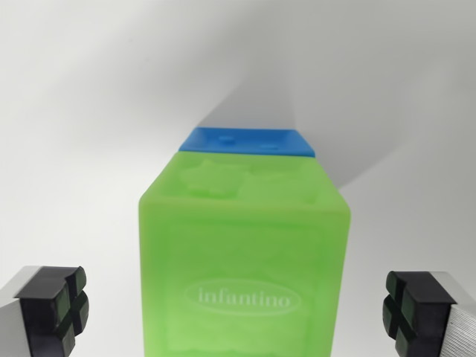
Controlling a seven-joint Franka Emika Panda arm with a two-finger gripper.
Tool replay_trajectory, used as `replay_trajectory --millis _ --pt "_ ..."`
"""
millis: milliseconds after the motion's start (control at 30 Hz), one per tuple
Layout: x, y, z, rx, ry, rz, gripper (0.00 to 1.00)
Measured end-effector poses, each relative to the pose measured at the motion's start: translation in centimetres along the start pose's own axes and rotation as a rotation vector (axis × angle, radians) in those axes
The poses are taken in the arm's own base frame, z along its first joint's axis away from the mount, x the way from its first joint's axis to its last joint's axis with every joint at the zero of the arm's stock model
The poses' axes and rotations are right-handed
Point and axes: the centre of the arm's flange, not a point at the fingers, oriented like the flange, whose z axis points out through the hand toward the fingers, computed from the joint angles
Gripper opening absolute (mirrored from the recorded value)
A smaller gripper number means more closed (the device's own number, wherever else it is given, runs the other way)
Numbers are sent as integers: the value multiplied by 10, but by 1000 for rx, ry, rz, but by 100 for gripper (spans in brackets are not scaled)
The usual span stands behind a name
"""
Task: Stack cube
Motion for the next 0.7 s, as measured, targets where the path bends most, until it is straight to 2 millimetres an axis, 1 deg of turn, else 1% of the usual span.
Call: replay_trajectory --millis 233,467,700 --pt "0 0 -21 0 -1 -1 100" --pt "0 0 -47 2 -1 -1 100" --pt "0 1 -78 3 -2 -1 100"
